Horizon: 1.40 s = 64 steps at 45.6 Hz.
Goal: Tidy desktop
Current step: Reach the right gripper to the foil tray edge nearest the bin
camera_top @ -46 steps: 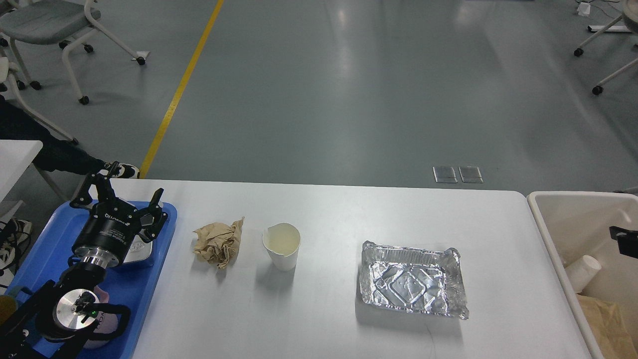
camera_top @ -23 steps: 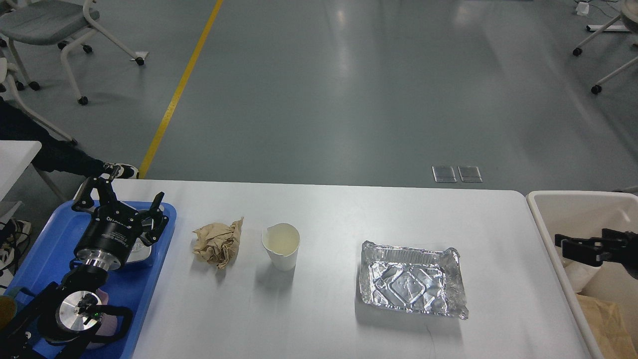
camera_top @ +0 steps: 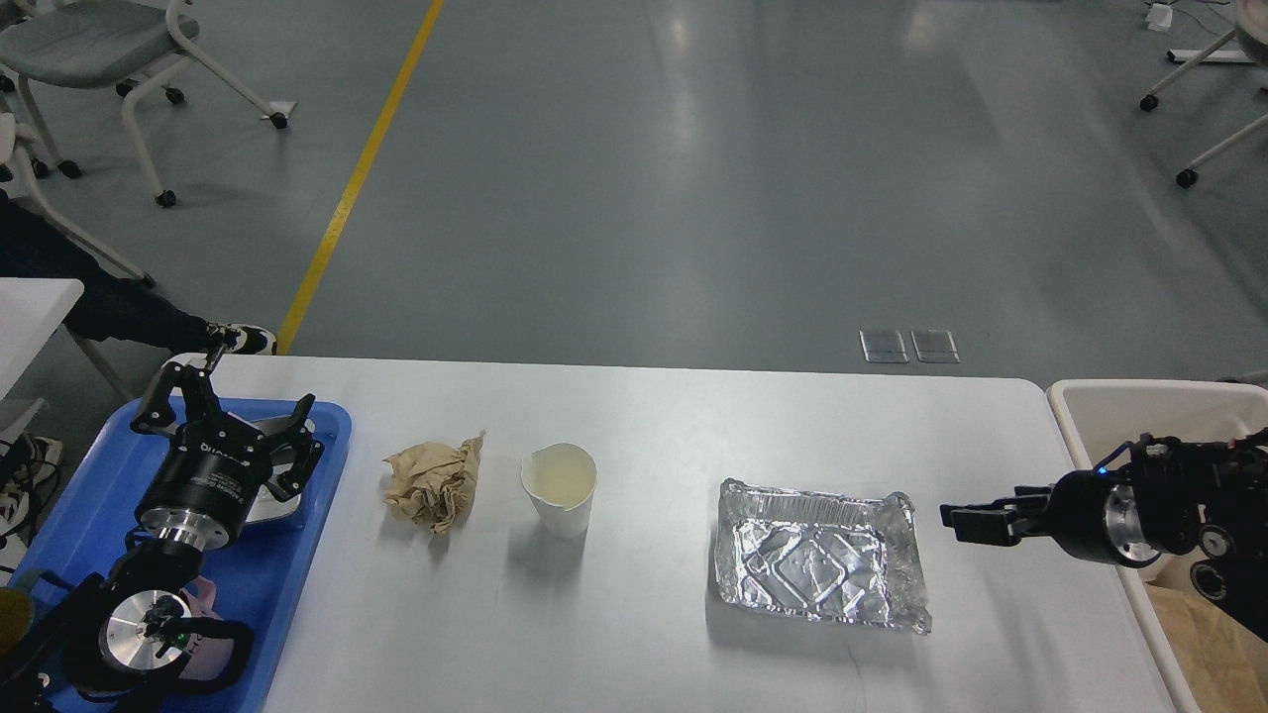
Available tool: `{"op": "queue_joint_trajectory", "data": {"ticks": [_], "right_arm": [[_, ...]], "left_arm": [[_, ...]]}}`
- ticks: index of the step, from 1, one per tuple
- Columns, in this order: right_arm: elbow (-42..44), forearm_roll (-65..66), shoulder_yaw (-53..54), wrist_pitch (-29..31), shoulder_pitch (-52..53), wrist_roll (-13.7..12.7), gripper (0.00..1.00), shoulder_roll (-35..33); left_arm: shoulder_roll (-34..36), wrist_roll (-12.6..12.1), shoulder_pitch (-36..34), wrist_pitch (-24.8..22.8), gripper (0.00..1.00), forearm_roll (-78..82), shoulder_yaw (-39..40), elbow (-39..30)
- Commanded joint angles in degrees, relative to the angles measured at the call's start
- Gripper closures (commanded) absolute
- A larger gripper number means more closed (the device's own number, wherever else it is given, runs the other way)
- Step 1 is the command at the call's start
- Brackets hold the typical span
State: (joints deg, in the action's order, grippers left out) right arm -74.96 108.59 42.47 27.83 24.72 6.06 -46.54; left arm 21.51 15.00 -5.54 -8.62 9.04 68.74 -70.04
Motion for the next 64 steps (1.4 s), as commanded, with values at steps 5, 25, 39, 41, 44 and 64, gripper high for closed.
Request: {"op": "queue_joint_trajectory", "data": {"ticks": [5, 25, 39, 41, 44, 64], "right_arm": [[3.7, -0.6, -0.1, 0.9, -0.3, 0.0, 0.0, 4.2], [7.6, -0.8, 0.3, 1.2, -1.2, -1.0, 0.0, 10.4], [9.5, -0.6, -0.1, 1.2, -2.1, -1.2, 0.0, 12.6], [10.2, -0.7, -0.1, 1.2, -2.2, -1.4, 0.0, 12.6], [12.0, -0.7, 0.1, 1.0, -2.2, -1.4, 0.0, 13.1], [16.5, -1.1, -0.1, 1.0, -2.0, -1.4, 0.0, 17.0]], "left_arm": [[-0.1, -0.1, 0.3, 0.4, 0.04, 0.0, -0.4, 0.0], [0.0, -0.4, 0.3, 1.0, 0.04, 0.3, -0.5, 0.1], [0.0, -0.5, 0.4, 1.1, 0.04, 0.3, -0.5, 0.2], [-0.1, -0.4, 0.4, 1.1, 0.04, 0.3, -0.5, 0.2], [-0.1, -0.5, 0.4, 1.1, 0.04, 0.3, -0.5, 0.2], [0.0, -0.5, 0.4, 1.1, 0.04, 0.3, -0.5, 0.3]]}}
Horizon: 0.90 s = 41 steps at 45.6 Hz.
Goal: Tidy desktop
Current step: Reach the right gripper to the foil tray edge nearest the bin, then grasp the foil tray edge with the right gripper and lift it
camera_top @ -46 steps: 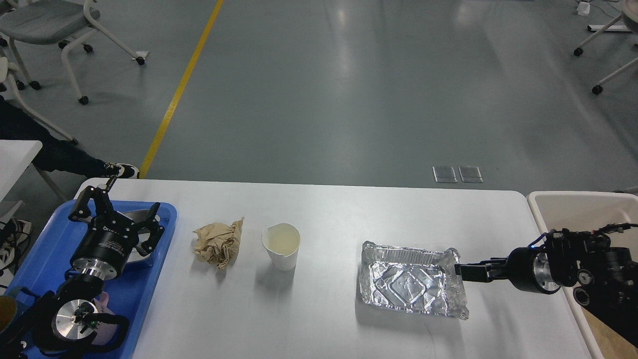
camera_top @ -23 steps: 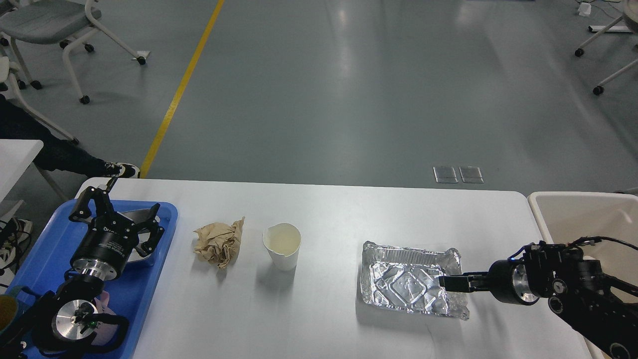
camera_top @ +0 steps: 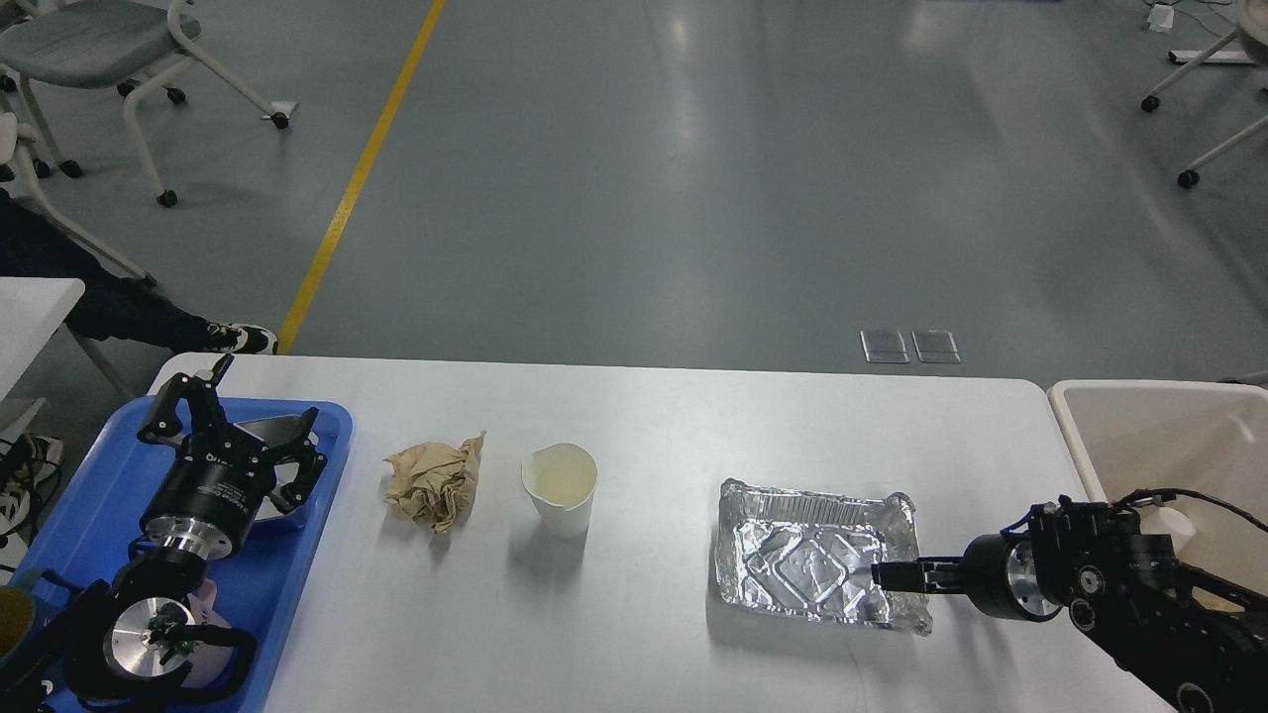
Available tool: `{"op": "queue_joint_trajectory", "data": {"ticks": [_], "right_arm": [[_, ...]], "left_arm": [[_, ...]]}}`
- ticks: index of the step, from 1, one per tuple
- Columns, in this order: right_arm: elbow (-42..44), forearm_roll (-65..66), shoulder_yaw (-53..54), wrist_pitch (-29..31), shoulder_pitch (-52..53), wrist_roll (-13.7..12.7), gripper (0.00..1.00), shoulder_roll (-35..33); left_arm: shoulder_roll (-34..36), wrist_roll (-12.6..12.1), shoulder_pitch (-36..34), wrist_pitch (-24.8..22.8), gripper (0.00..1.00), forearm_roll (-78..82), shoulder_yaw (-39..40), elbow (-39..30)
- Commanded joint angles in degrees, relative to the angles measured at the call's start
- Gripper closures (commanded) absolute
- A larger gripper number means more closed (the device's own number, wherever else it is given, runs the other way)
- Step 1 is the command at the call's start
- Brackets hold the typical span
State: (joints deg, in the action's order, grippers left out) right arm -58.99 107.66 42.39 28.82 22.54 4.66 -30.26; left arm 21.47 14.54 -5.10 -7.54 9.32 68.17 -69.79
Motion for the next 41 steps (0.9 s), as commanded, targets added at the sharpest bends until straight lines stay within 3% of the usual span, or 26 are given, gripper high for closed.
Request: {"op": "queue_joint_trajectory", "data": {"ticks": [1, 4, 12, 17, 23, 41], "right_arm": [[0.6, -0.2, 0.0, 0.0, 0.1, 0.0, 0.01, 0.7], [0.5, -0.2, -0.1, 0.0, 0.0, 0.1, 0.15, 0.7], [0.4, -0.1, -0.1, 0.2, 0.1, 0.0, 0.64, 0.6], [0.5, -1.0, -0.2, 0.3, 0.0, 0.1, 0.73, 0.4], [0.5, -2.4, -0.3, 2.3, 0.0, 0.4, 1.0, 0.1], [-0.1, -4.3, -0.2, 4.5, 0.6, 1.5, 1.0, -0.5]], "left_arm": [[0.0, 0.0, -0.1, 0.0, 0.04, 0.0, 0.0, 0.0], [0.0, 0.0, -0.1, 0.0, 0.04, 0.0, 0.0, 0.0], [0.1, 0.0, 0.0, 0.0, 0.04, -0.1, 0.0, 0.0], [0.1, 0.0, 0.0, 0.0, 0.04, 0.0, 0.0, 0.0], [0.0, 0.0, 0.0, 0.0, 0.03, 0.0, -0.1, 0.0], [0.1, 0.0, 0.0, 0.0, 0.04, -0.1, 0.0, 0.4]]}}
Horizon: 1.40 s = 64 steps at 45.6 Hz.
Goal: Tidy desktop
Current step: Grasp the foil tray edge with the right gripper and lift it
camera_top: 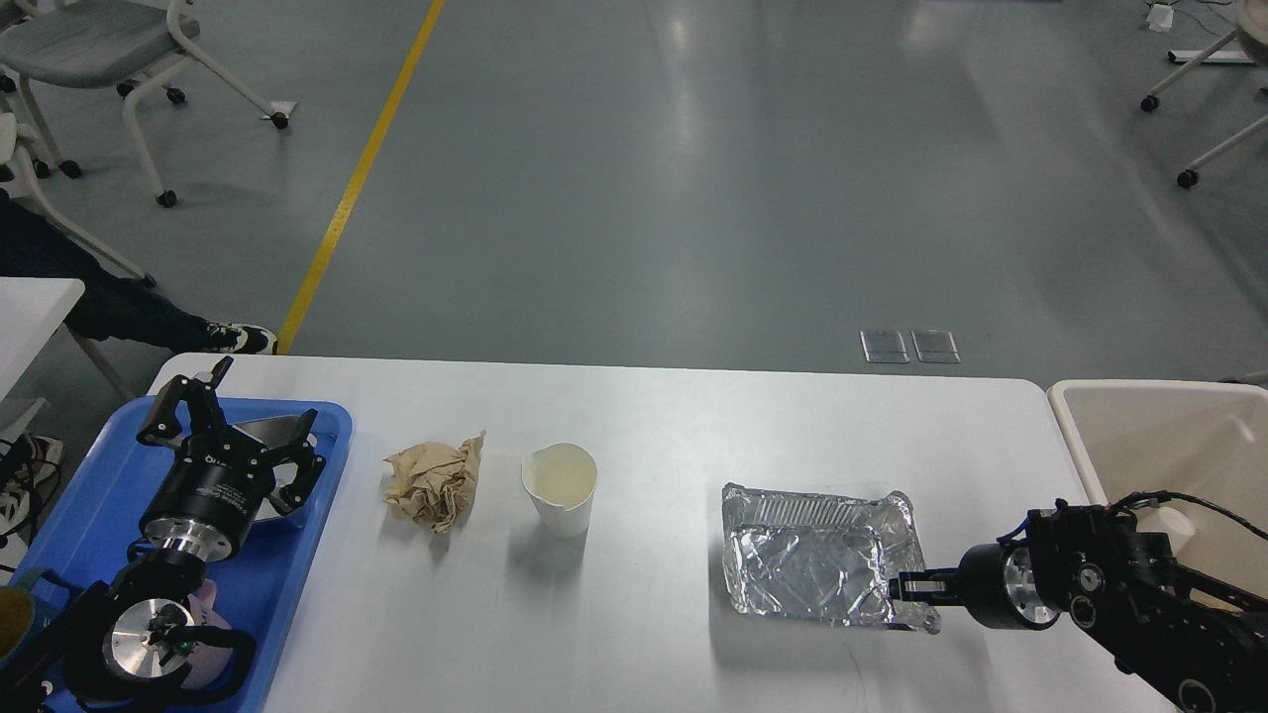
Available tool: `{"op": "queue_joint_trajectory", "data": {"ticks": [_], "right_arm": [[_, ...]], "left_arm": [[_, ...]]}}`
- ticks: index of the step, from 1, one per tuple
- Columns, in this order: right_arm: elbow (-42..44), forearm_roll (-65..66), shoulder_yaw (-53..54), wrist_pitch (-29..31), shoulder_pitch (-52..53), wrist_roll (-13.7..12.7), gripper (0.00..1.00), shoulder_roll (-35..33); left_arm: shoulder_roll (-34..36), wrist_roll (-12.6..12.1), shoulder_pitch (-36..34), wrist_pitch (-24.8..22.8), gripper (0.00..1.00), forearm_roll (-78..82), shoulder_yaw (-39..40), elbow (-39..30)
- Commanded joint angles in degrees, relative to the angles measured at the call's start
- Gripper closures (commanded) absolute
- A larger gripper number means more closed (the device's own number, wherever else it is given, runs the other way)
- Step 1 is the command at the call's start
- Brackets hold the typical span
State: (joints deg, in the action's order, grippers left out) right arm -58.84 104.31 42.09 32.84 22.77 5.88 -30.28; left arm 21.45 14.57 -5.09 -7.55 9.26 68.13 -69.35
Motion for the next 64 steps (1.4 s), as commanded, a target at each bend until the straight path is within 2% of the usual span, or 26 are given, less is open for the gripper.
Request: {"op": "queue_joint_trajectory", "data": {"ticks": [1, 8, 18, 47, 54, 64], "right_arm": [[-0.3, -1.3, 0.1, 0.8, 0.3, 0.3, 1.0, -0.8], [-2.1, -2.9, 0.2, 2.2, 0.8, 0.3, 1.0, -3.7], [-8.2, -7.1, 0.4, 5.4, 0.9, 0.3, 1.0, -12.7], [-23.2, -23.8, 0.9, 6.9, 3.2, 0.4, 1.0, -43.0], [-25.3, -25.1, 0.9, 6.9, 4.4, 0.3, 1.0, -45.7], [-24.7, -25.0, 0.6, 7.2, 7.7, 0.0, 1.0, -42.5]], "left_arm": [[0.1, 0.0, -0.1, 0.0, 0.04, 0.0, 0.1, 0.0], [0.1, 0.0, 0.1, 0.0, 0.03, 0.0, 0.1, 0.0], [-0.1, -0.1, 0.2, 0.0, 0.04, 0.0, 0.1, 0.0], [-0.3, -0.1, 0.2, 0.0, 0.04, 0.0, 0.0, -0.1], [0.1, -0.2, 0.3, 0.0, 0.04, 0.0, 0.0, -0.2], [0.3, 0.4, 0.2, 0.0, 0.03, 0.0, 0.1, -0.2]]}}
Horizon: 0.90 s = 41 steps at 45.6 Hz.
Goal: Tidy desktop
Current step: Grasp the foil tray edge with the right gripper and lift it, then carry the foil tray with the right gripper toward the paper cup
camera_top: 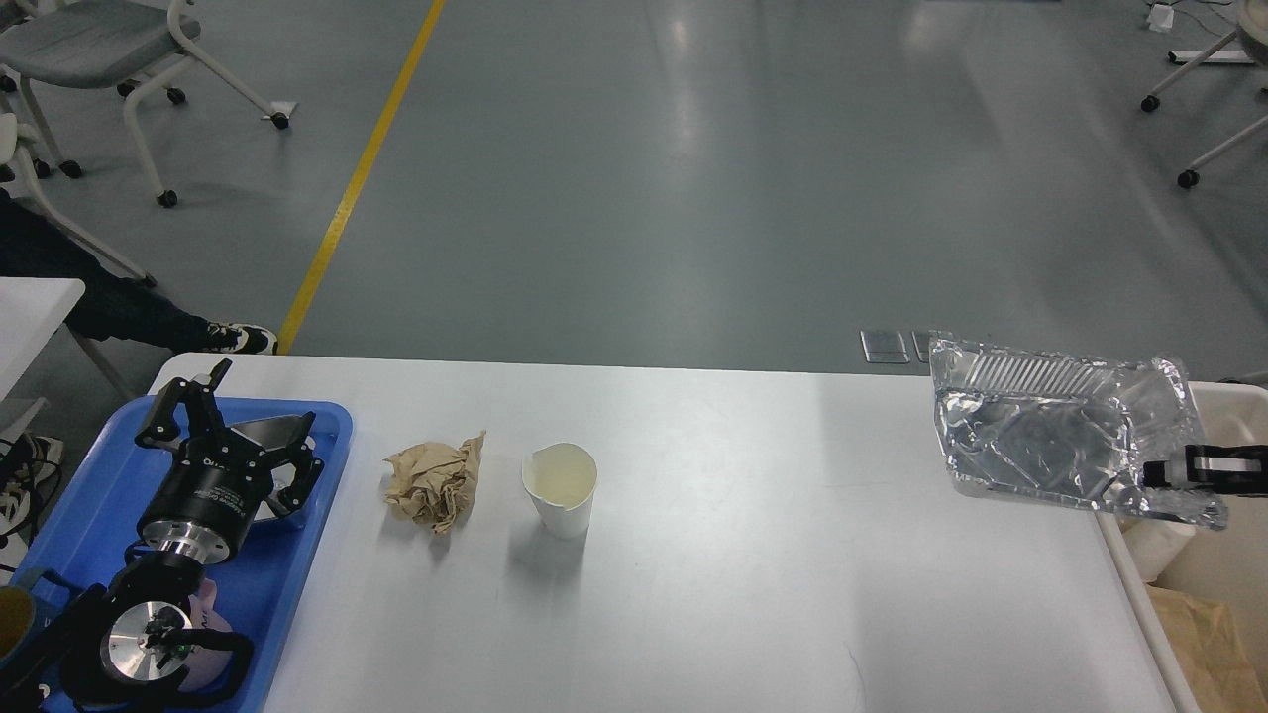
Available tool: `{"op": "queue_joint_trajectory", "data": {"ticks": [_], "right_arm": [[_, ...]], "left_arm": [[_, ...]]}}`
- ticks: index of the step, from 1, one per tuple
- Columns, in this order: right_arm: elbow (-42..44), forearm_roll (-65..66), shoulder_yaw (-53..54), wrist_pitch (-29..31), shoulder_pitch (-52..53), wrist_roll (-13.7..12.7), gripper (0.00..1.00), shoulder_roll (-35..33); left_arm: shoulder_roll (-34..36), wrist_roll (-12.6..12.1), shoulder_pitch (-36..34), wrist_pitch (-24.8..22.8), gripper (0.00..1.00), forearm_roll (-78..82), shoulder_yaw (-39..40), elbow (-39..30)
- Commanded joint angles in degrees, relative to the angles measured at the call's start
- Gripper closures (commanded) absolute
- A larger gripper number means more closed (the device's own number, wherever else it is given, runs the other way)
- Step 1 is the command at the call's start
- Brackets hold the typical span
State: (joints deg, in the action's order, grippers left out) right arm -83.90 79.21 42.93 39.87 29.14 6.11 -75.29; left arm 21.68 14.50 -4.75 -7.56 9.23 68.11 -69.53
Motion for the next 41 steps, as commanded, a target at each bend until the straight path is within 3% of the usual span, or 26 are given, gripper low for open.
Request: {"op": "queue_joint_trajectory", "data": {"ticks": [1, 4, 14, 31, 41], "right_arm": [[0.4, 0.2, -0.4, 0.3, 1.5, -0.2, 1.0, 3.6], [2.2, 3.0, -0.8, 0.9, 2.5, -0.7, 1.0, 8.8], [6.6, 6.4, -3.7, 2.0, 5.9, -0.6, 1.0, 16.9], [17.6, 6.4, -22.9, 2.2, 26.4, -0.7, 1.0, 33.2], [22.9, 6.0, -25.6, 2.2, 28.8, -0.7, 1.0, 39.8]], "left_arm": [[0.0, 0.4, -0.2, 0.1, 0.04, 0.0, 0.1, 0.0], [-0.1, 0.4, -0.1, 0.1, 0.04, 0.0, 0.1, 0.1], [-0.5, 0.0, -0.1, 2.3, 0.04, 0.0, 0.0, -0.1], [0.0, -0.1, 1.6, 2.7, 0.04, 0.2, -0.3, -0.6], [0.6, -0.3, 1.8, 2.7, 0.04, 0.2, -0.3, -0.7]]}}
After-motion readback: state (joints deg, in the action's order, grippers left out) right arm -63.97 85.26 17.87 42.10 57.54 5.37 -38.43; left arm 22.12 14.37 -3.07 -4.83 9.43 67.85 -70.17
